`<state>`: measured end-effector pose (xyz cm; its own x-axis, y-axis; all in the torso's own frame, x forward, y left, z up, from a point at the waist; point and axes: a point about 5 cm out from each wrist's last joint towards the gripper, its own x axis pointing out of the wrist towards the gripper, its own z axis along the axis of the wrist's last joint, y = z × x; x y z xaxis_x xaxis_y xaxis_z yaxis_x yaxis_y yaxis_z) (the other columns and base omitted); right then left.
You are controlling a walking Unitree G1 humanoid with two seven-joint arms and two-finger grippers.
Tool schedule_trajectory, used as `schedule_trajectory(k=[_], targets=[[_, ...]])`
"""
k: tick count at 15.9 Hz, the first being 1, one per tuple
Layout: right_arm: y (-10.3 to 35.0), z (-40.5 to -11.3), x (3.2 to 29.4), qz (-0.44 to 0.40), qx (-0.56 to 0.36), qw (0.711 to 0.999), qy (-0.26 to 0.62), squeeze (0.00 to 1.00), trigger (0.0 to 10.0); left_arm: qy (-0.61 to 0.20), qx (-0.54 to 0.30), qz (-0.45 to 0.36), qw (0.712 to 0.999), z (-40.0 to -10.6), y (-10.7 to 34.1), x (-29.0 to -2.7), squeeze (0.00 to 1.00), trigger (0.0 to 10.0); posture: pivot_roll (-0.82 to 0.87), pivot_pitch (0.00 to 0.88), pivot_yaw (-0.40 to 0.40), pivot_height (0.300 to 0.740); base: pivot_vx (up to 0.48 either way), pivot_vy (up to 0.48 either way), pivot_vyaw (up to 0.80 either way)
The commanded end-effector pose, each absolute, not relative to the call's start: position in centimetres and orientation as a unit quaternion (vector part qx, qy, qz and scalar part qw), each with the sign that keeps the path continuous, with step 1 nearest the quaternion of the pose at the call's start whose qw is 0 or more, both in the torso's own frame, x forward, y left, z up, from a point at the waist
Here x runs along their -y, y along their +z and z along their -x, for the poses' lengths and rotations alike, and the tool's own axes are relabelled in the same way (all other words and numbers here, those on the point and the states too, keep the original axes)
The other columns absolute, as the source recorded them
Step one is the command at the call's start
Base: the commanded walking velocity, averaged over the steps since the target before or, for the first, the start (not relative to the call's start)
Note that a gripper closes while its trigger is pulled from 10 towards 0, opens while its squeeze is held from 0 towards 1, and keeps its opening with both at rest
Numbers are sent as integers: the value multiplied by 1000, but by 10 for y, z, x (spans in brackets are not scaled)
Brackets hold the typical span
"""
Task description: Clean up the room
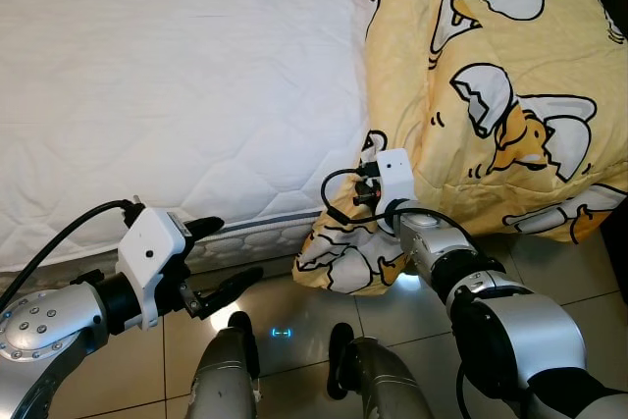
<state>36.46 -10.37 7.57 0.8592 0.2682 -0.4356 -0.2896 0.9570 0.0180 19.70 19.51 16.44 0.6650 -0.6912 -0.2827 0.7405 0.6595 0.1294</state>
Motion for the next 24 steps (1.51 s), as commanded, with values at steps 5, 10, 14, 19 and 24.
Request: schedule_trajectory(k=[5,10,14,19,24], targets=[[61,-356,110,14,-254,958,132,0,0,-396,-112,-115,904,-195,161,-195,0,10000,270,372,-84,740,0,0,0],[91,-369,103,-51,-187,951,241,0,0,-297,-71,-124,944,-232,152,-206,0,10000,147,163,-121,740,0,0,0],[120,-365,78,-87,-146,874,454,0,0,-216,-48,-128,967,-255,152,-222,0,10000,102,99,-118,740,0,0,0],[189,-330,97,-141,-73,712,684,0,0,-147,-30,-155,977,-280,152,-242,0,10000,56,37,-67,740,0,0,0],[181,-260,115,-93,-161,574,798,0,0,-116,-17,-158,981,-292,160,-257,0,10000,41,31,-42,740,0,0,0]])
